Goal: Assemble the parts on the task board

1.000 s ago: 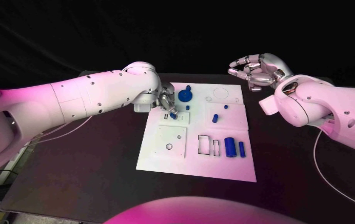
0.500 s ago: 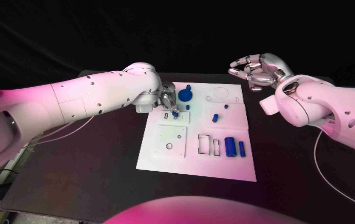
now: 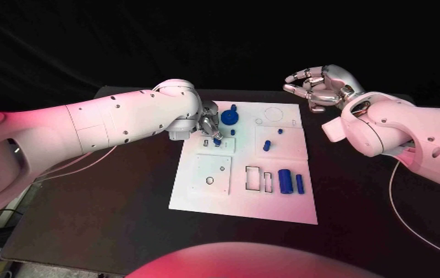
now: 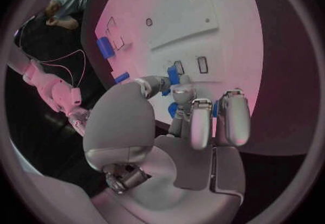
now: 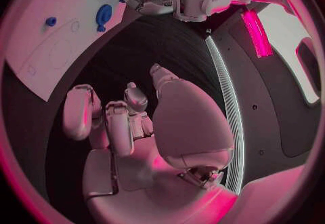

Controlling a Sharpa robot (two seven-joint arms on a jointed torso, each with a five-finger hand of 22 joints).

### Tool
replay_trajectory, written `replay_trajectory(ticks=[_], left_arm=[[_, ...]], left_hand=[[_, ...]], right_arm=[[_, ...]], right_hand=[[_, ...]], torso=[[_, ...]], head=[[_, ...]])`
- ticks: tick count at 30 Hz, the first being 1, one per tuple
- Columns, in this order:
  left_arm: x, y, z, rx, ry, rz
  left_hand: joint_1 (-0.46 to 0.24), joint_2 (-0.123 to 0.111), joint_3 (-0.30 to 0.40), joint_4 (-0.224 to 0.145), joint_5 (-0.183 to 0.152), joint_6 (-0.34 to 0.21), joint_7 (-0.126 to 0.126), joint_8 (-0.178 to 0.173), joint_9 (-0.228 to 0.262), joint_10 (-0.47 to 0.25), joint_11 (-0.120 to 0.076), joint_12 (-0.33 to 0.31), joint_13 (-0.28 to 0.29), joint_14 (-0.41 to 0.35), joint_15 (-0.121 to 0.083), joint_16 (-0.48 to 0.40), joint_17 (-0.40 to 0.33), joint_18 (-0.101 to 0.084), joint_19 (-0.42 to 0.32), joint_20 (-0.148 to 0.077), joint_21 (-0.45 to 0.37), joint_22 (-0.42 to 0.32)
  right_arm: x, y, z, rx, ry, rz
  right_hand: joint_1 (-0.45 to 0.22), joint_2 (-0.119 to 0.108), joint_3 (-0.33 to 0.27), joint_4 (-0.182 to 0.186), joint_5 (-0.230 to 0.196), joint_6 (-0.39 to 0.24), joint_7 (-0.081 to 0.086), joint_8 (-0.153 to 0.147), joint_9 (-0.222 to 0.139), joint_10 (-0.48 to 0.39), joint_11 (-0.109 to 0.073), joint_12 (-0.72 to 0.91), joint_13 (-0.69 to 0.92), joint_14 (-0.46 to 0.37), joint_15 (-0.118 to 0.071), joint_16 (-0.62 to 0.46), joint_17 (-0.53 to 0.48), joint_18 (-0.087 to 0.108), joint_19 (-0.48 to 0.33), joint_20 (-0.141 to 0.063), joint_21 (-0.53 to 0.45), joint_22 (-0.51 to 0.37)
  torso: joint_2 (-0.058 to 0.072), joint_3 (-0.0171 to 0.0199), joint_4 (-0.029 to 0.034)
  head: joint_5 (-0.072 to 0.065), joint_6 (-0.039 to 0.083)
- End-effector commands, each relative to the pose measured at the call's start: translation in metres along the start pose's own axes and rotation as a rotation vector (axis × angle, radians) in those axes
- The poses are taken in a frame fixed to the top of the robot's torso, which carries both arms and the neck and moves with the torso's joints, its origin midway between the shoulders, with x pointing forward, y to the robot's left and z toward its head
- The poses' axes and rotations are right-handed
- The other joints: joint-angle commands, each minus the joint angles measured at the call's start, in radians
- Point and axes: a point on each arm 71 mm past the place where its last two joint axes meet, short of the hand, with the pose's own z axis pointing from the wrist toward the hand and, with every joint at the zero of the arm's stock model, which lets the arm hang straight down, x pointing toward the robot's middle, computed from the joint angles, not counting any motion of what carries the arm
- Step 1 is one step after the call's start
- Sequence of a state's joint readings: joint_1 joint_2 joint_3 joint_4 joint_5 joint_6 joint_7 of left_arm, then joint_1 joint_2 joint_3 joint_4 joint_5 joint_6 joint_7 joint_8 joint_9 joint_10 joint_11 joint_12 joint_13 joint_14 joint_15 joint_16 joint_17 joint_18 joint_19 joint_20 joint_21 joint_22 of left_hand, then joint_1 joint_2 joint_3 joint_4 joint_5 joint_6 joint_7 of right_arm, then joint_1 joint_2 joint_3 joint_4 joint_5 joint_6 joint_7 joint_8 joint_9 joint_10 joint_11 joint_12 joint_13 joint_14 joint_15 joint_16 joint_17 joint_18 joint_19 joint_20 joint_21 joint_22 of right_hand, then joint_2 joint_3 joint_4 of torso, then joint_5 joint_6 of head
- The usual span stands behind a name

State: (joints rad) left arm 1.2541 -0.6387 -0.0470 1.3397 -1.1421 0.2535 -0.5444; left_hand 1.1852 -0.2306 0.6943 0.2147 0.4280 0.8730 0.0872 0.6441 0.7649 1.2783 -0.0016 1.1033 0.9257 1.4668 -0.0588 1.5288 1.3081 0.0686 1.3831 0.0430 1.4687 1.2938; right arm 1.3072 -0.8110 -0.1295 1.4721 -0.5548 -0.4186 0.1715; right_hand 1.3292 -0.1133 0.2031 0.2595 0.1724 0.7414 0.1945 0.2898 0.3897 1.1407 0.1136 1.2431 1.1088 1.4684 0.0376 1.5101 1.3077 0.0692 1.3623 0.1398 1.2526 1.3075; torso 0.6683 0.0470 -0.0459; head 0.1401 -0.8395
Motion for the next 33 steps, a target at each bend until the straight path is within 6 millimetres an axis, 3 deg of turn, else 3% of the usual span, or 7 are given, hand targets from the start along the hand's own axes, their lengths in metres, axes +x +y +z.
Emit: replay_trajectory(ticks=[1,33], left_arm=[[-0.0002,-0.0024,0.0002,0.008,-0.013,0.047],[0.0052,-0.0042,0.0012,0.011,0.012,0.071]], left_hand=[[0.011,0.002,0.213,-0.218,0.004,0.016,-0.009,0.006,-0.002,0.008,-0.002,0.000,-0.001,0.082,-0.005,0.002,0.179,-0.008,0.006,-0.001,0.004,0.000],[0.011,0.002,0.213,-0.218,0.005,0.016,-0.009,0.006,-0.002,0.009,-0.002,0.000,-0.001,0.082,-0.005,0.002,0.180,-0.008,0.007,-0.001,0.005,0.001]], right_arm=[[0.0014,0.0005,-0.0001,-0.010,0.016,-0.002],[0.0013,0.0002,-0.0005,-0.009,0.018,-0.001]], right_hand=[[-0.004,0.003,0.002,0.006,0.004,-0.003,0.000,0.007,-0.001,-0.005,-0.002,0.004,-0.001,0.054,-0.001,-0.004,0.098,0.012,-0.005,0.001,-0.007,0.045],[-0.002,0.003,0.001,0.009,0.003,-0.003,0.000,0.011,-0.003,-0.004,-0.003,0.006,-0.001,0.054,-0.002,-0.004,0.098,0.012,-0.004,0.000,-0.008,0.045]], torso=[[0.000,0.0003,0.0004],[-0.001,0.0006,0.0000]], head=[[0.000,0.000],[0.000,-0.003]])
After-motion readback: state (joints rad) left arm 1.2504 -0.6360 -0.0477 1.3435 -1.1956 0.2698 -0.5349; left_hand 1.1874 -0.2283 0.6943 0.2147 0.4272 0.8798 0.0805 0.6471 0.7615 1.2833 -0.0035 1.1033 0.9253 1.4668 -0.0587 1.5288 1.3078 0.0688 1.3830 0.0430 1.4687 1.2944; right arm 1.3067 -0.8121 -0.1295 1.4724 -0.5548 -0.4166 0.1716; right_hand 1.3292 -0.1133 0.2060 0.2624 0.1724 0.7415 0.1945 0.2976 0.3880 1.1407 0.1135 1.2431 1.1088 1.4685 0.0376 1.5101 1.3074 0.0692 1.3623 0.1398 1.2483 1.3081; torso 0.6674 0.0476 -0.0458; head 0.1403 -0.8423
